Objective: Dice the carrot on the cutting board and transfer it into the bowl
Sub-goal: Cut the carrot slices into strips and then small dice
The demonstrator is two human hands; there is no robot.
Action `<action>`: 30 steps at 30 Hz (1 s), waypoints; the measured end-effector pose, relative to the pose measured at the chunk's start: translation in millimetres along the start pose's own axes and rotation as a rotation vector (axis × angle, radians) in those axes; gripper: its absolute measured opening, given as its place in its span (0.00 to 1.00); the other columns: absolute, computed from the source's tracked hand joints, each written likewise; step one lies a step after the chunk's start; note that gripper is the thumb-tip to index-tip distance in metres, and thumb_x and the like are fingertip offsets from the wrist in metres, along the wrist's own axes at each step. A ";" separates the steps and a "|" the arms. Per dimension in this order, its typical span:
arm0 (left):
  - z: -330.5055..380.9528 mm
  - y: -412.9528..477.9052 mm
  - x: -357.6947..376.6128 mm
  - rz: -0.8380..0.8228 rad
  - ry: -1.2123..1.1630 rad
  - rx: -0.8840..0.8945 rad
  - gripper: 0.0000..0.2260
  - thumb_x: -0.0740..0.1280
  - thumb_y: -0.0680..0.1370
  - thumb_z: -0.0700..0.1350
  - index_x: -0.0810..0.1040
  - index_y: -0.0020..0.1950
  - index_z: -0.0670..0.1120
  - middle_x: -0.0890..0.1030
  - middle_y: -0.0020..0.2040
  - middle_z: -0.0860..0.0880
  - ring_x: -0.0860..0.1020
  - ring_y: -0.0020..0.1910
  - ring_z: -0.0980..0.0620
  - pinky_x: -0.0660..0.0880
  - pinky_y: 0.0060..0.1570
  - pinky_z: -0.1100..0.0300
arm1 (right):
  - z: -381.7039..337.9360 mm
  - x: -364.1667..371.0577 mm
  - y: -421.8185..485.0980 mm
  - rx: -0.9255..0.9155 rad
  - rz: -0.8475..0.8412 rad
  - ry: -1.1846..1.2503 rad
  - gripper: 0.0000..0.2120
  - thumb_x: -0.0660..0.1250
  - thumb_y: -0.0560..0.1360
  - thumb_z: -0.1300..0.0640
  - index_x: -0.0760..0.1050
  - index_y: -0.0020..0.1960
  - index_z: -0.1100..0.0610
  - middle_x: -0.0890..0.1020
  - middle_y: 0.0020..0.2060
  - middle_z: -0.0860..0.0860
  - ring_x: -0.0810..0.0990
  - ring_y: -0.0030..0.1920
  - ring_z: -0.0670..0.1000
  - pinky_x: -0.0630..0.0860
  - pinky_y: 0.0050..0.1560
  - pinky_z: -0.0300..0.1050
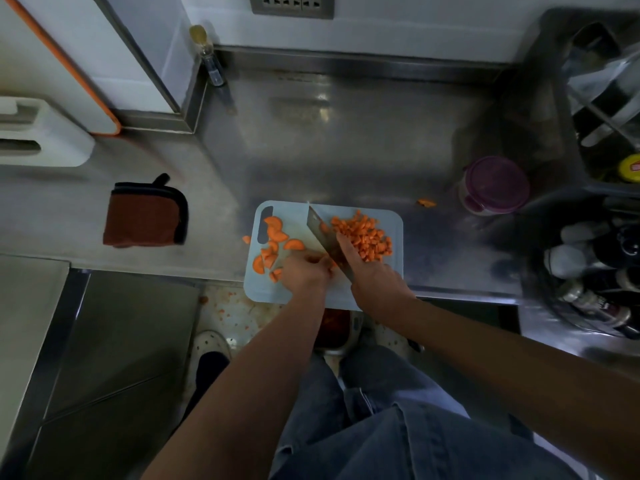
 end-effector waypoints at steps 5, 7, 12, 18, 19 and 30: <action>-2.8 -0.3 -0.2 0.007 -0.035 -0.031 0.05 0.73 0.73 0.41 0.83 0.37 0.46 0.84 0.39 0.47 0.83 0.42 0.48 0.81 0.49 0.52 | -2.0 7.9 5.8 0.005 -0.044 -0.011 0.42 0.57 0.76 0.66 0.35 0.77 0.43 0.77 0.47 0.59 0.76 0.44 0.57 0.71 0.43 0.51; -2.6 0.0 -0.1 0.007 -0.029 -0.031 0.05 0.73 0.73 0.41 0.83 0.37 0.47 0.85 0.38 0.47 0.83 0.41 0.48 0.81 0.48 0.51 | -1.1 12.4 6.3 0.001 -0.040 -0.002 0.42 0.57 0.76 0.67 0.34 0.77 0.42 0.78 0.50 0.60 0.78 0.45 0.59 0.73 0.44 0.53; -1.5 -0.1 0.8 -0.006 -0.039 -0.035 0.03 0.72 0.74 0.41 0.85 0.41 0.45 0.85 0.40 0.47 0.83 0.41 0.49 0.81 0.48 0.53 | 3.9 14.0 6.2 0.000 -0.025 0.032 0.41 0.55 0.78 0.65 0.32 0.76 0.41 0.79 0.48 0.59 0.79 0.43 0.58 0.77 0.46 0.56; 4.9 -5.0 -4.5 -0.003 0.078 0.071 0.07 0.70 0.76 0.46 0.85 0.42 0.45 0.84 0.37 0.49 0.79 0.37 0.52 0.74 0.40 0.61 | 6.9 -2.6 9.7 -0.043 0.090 0.109 0.38 0.56 0.80 0.59 0.33 0.76 0.42 0.79 0.43 0.57 0.78 0.39 0.56 0.76 0.42 0.53; 5.1 -4.8 -6.0 -0.001 0.092 0.079 0.08 0.70 0.76 0.47 0.84 0.40 0.45 0.83 0.37 0.49 0.80 0.38 0.51 0.75 0.40 0.60 | 6.4 -9.0 10.3 -0.057 0.117 0.158 0.36 0.56 0.80 0.59 0.35 0.77 0.43 0.79 0.41 0.56 0.77 0.37 0.56 0.74 0.40 0.51; 46.6 -20.8 -5.6 -0.046 0.565 0.658 0.16 0.66 0.75 0.39 0.77 0.63 0.47 0.76 0.58 0.45 0.76 0.54 0.46 0.70 0.53 0.58 | 23.2 -28.5 11.6 -0.076 0.195 0.279 0.34 0.55 0.79 0.61 0.41 0.79 0.48 0.75 0.61 0.62 0.74 0.41 0.56 0.68 0.38 0.46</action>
Point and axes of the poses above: each hand's wrist, its own y-axis towards the middle knuckle, its own x-axis out of the palm, z = x × y, the point moved 8 cm from there along y, towards the middle knuckle
